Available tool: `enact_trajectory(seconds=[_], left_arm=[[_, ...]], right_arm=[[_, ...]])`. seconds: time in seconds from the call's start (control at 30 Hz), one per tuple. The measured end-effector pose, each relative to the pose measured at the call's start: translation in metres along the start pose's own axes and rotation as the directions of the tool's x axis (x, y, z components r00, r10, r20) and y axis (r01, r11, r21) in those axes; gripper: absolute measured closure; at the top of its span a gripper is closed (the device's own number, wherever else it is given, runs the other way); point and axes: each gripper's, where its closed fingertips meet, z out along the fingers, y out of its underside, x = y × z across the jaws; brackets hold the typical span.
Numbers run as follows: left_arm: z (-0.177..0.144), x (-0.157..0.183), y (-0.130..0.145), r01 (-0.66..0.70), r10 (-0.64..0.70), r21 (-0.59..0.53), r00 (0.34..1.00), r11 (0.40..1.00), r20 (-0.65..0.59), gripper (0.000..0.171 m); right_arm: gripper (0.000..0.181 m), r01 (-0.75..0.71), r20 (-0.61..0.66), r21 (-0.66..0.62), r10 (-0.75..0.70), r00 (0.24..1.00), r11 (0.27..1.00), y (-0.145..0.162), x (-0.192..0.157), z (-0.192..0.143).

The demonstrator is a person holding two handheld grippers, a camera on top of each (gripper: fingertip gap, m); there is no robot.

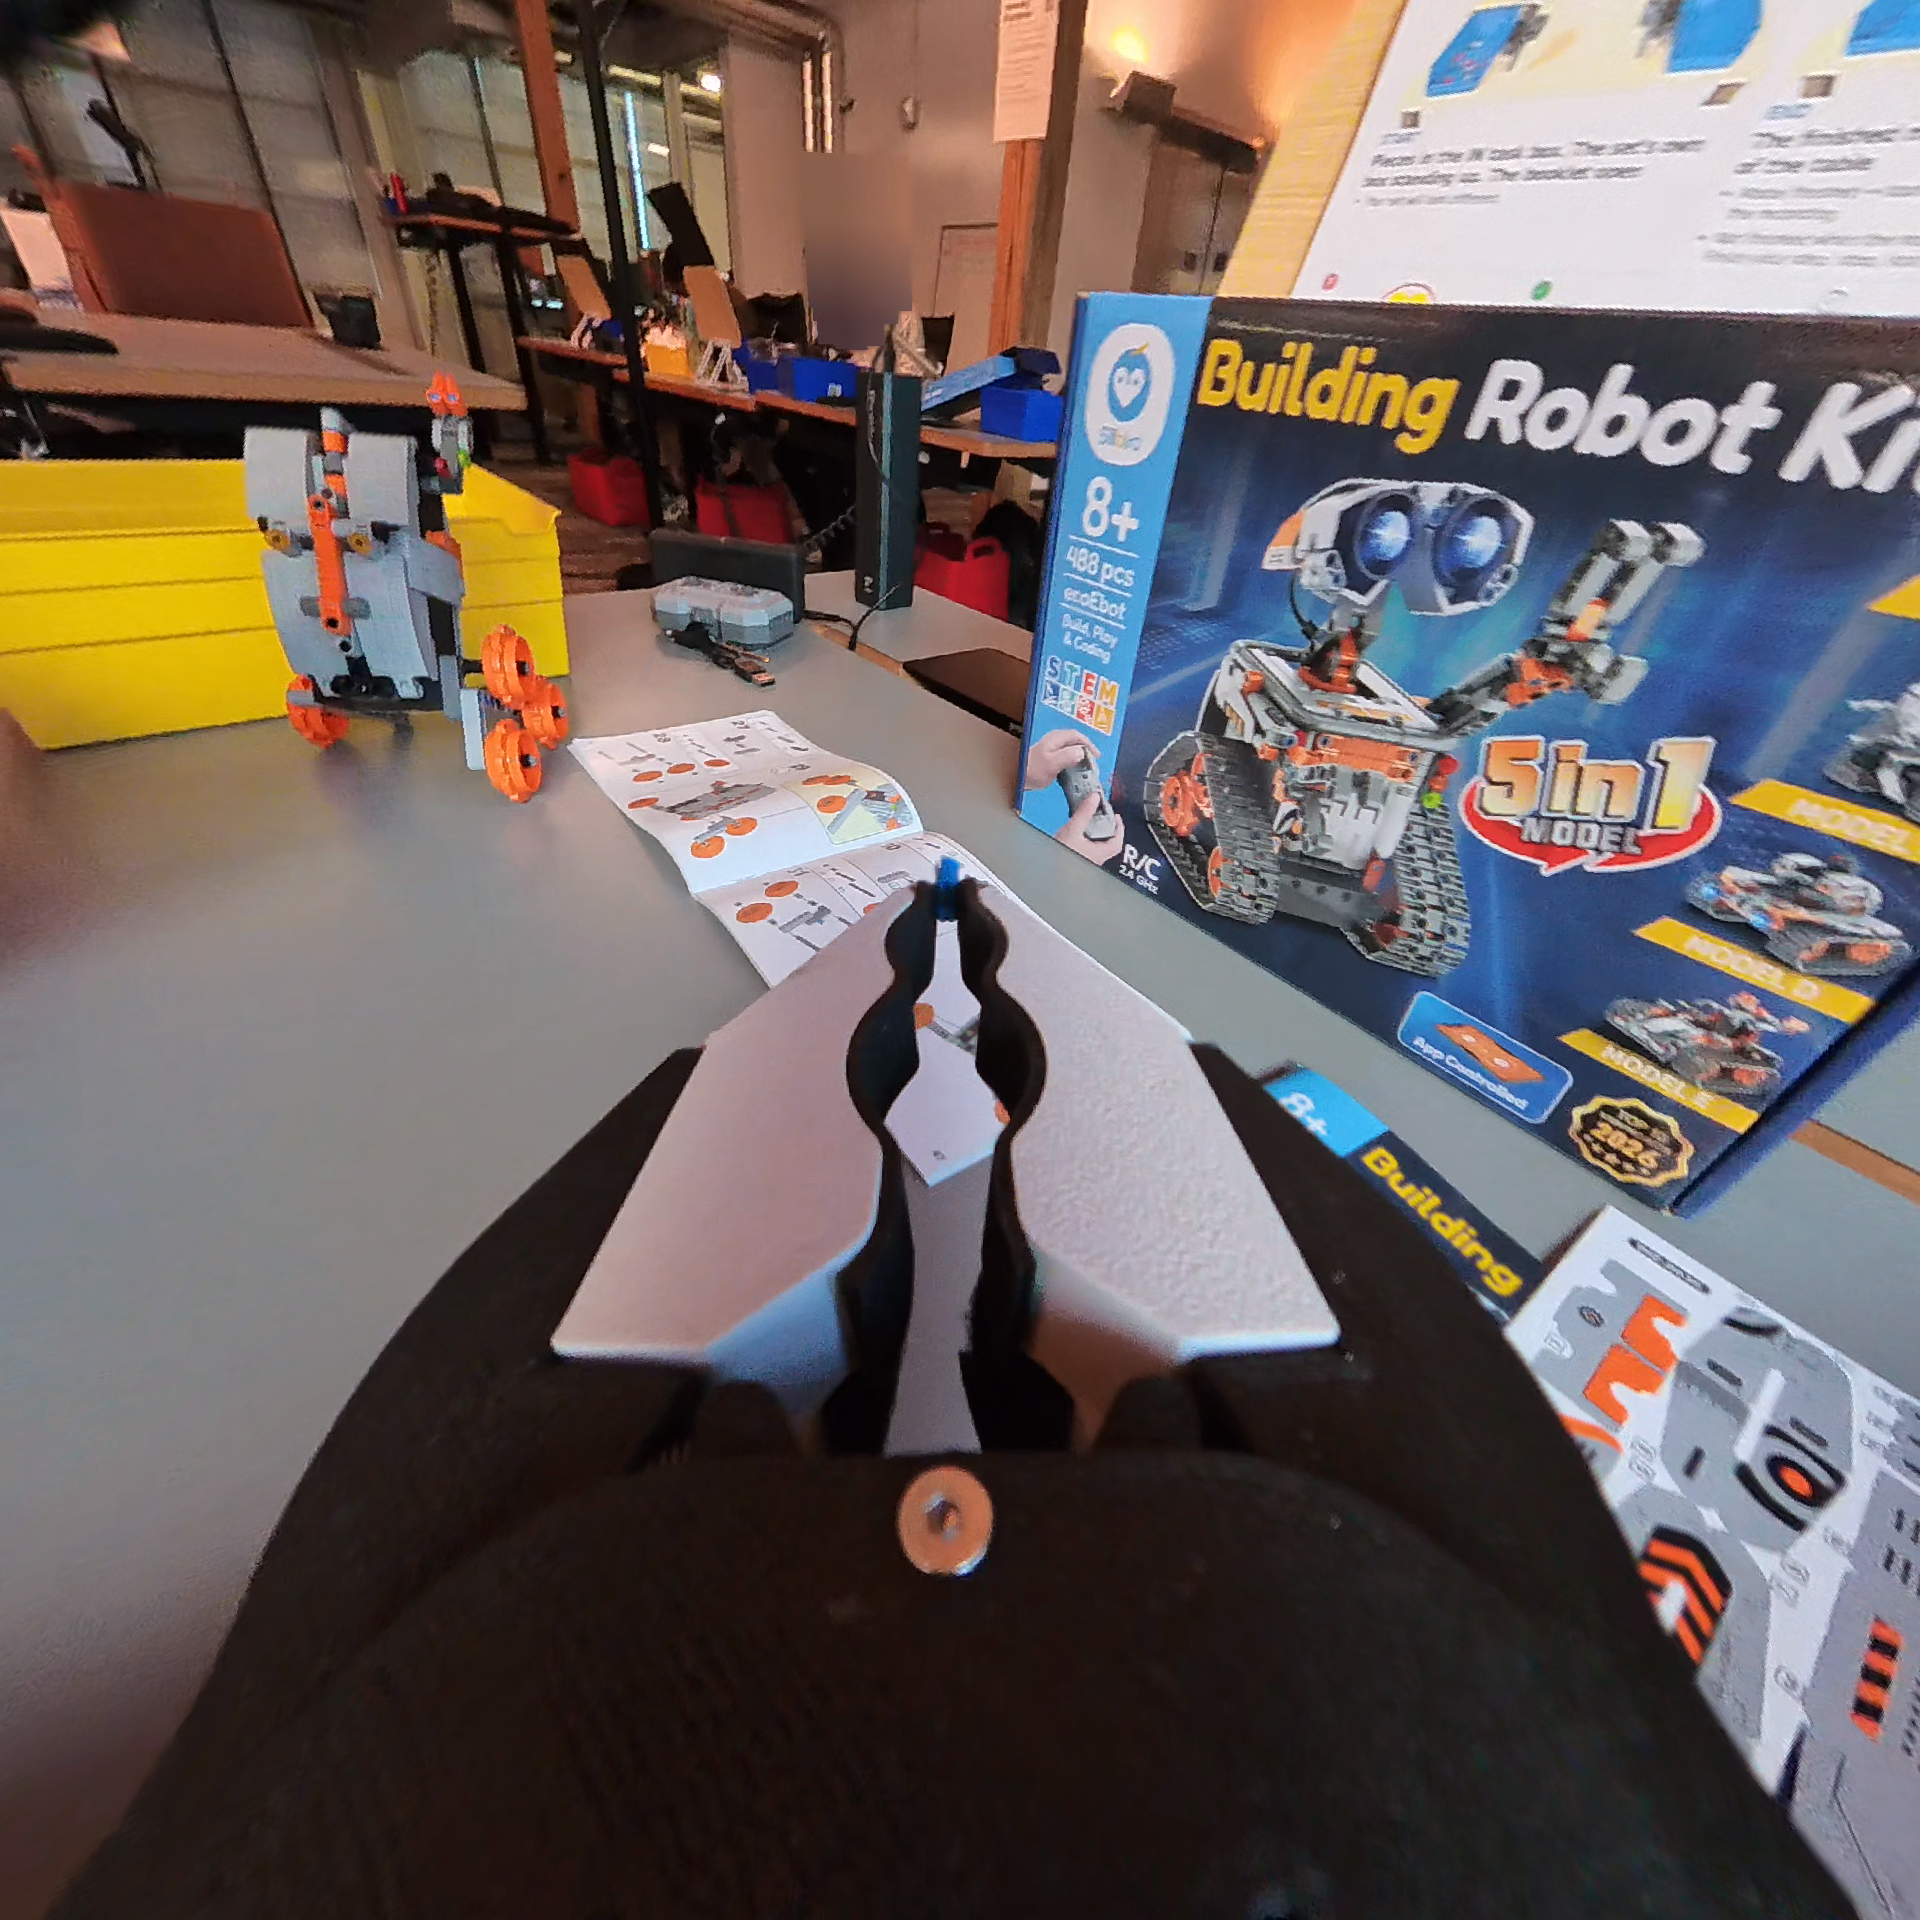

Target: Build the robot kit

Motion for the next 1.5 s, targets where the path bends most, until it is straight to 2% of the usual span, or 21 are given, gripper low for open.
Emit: enact_trajectory(seconds=[0.07, 0.13, 0.3, 0.47, 0.63, 0.73, 0.9, 1.03, 1.3, 1.5], left_arm=[[0.017, 0.003, 0.024, -0.117, 0.12, -0.054, 0.99, 0.992, 0.067, 0.166], [0.025, 0.006, 0.061, -0.191, 0.207, -0.16, 0.974, 0.968, 0.089, 0.166], [0.036, 0.002, 0.147, -0.246, 0.307, -0.419, 0.948, 0.874, 0.082, 0.166], [0.054, 0.021, 0.184, -0.341, 0.366, -0.504, 0.929, 0.794, -0.053, 0.166], [0.051, 0.019, 0.214, -0.387, 0.389, -0.61, 0.911, 0.691, -0.137, 0.166], [0.053, 0.004, 0.222, -0.4, 0.44, -0.64, 0.892, 0.656, -0.107, 0.166], [0.057, -0.007, 0.242, -0.418, 0.477, -0.692, 0.871, 0.588, -0.12, 0.166], [0.058, -0.008, 0.246, -0.428, 0.492, -0.7, 0.862, 0.572, -0.125, 0.166], [0.068, -0.01, 0.227, -0.464, 0.555, -0.626, 0.83, 0.627, -0.059, 0.166], [0.071, -0.007, 0.213, -0.454, 0.538, -0.567, 0.842, 0.687, -0.023, 0.166]], right_arm=[[0.178, -0.001, -0.03, 0.012, 0.001, 1.0, 1.0, 0.0, 0.008, -0.007], [0.178, -0.011, -0.057, 0.036, 0.013, 0.998, 0.999, -0.001, 0.02, -0.011], [0.178, -0.066, -0.045, 0.11, 0.071, 0.996, 0.992, -0.008, 0.038, -0.004], [0.178, 0.002, -0.014, 0.065, -0.001, 1.0, 0.998, 0.001, 0.035, 0.007], [0.178, -0.048, 0.002, 0.079, 0.048, 0.999, 0.996, -0.001, 0.037, 0.004], [0.178, -0.022, -0.012, 0.071, 0.023, 1.0, 0.997, -0.001, 0.038, 0.001], [0.178, -0.068, 0.004, 0.069, 0.067, 0.998, 0.995, 0.002, 0.038, 0.002], [0.178, -0.062, 0.005, 0.084, 0.061, 0.998, 0.995, -0.003, 0.037, -0.001], [0.178, -0.068, 0.002, 0.117, 0.069, 0.998, 0.991, -0.013, 0.037, -0.007], [0.178, -0.07, -0.001, 0.122, 0.071, 0.997, 0.99, -0.014, 0.038, -0.009]])
